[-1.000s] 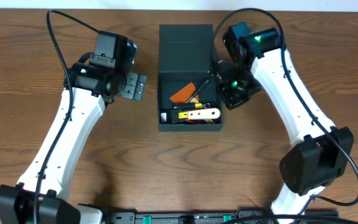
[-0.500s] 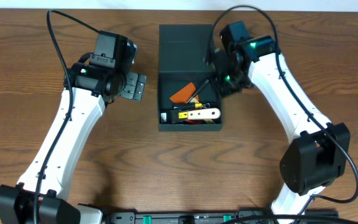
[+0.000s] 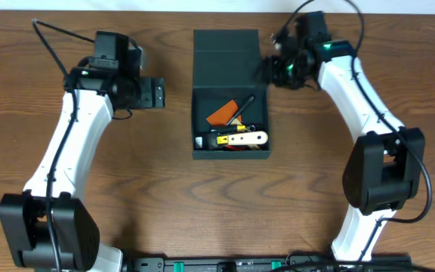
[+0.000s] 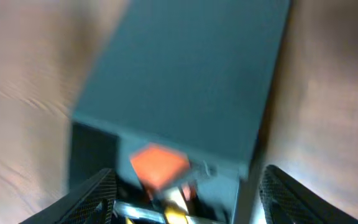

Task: Pack container

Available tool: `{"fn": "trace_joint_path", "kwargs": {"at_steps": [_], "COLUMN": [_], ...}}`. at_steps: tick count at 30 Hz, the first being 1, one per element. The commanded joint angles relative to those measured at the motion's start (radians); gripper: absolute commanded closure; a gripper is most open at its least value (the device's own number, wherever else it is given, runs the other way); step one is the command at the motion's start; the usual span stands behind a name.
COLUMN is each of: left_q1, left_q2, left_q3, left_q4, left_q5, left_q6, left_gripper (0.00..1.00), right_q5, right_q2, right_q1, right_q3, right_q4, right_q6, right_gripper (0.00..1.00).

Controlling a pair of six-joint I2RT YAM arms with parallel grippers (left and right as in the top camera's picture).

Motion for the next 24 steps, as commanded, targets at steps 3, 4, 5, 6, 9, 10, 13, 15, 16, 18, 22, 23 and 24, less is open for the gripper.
{"fn": "trace_joint_path", "kwargs": {"at_steps": [3,4,5,6,9,10,13,15,16,18,22,23,24], "left_q1": [0.055,0.058,0.06,0.06,0.06,0.06,0.06,0.06,0.06,0.06,0.06,0.06,0.06], "left_q2": [0.051,0.056,0.061,0.062,0.064,0.064,0.064,0.064,0.064,0.064,0.064,0.064,0.064], "left_q3": [-0.003,-0.003,-0.003,-0.003,-0.003,-0.003,-0.003,-0.003,-0.003,-0.003,-0.003,-0.003,-0.003], "left_q4": [0.057,0.06,0.063,0.064,0.076,0.082,0.097,0.103,0.106,0.109,0.109,0.109,0.109], "left_q5": [0.227,0.227,0.227,0.226,0.226,0.226,0.227,0.227,0.227,0.227,0.226,0.226,0.227], "left_q6": [-0.087,-0.087,-0.086,-0.086,-0.082,-0.082,-0.083,-0.083,-0.083,-0.083,-0.083,-0.082,-0.082], "left_gripper": [0.07,0.07,0.07,0.07,0.07,0.07,0.07,0.07,0.07,0.07,0.07,0.07,0.07], "right_q5": [-0.235,-0.245,-0.253,-0.253,-0.261,-0.263,-0.277,-0.31,-0.314,-0.332,-0.357,-0.357,-0.356], "right_q2": [0.029,0.035,0.041,0.051,0.086,0.099,0.144,0.184,0.202,0.239,0.291,0.301,0.307], "right_q1": [-0.079,-0.088,-0.098,-0.105,-0.124,-0.127,-0.135,-0.138,-0.138,-0.138,-0.138,-0.138,-0.138], "right_q3": [0.002,0.002,0.002,0.002,0.002,0.002,0.002,0.002,0.002,0.002,0.002,0.002,0.002], "right_q4": [0.16,0.186,0.211,0.231,0.275,0.281,0.287,0.297,0.298,0.304,0.326,0.327,0.327], "right_q6": [0.189,0.217,0.253,0.282,0.343,0.355,0.368,0.376,0.384,0.391,0.391,0.391,0.39], "right_gripper": [0.68,0.78,0.91,0.99,0.99,0.99,0.99,0.99,0.99,0.99,0.99,0.99,0.99]}}
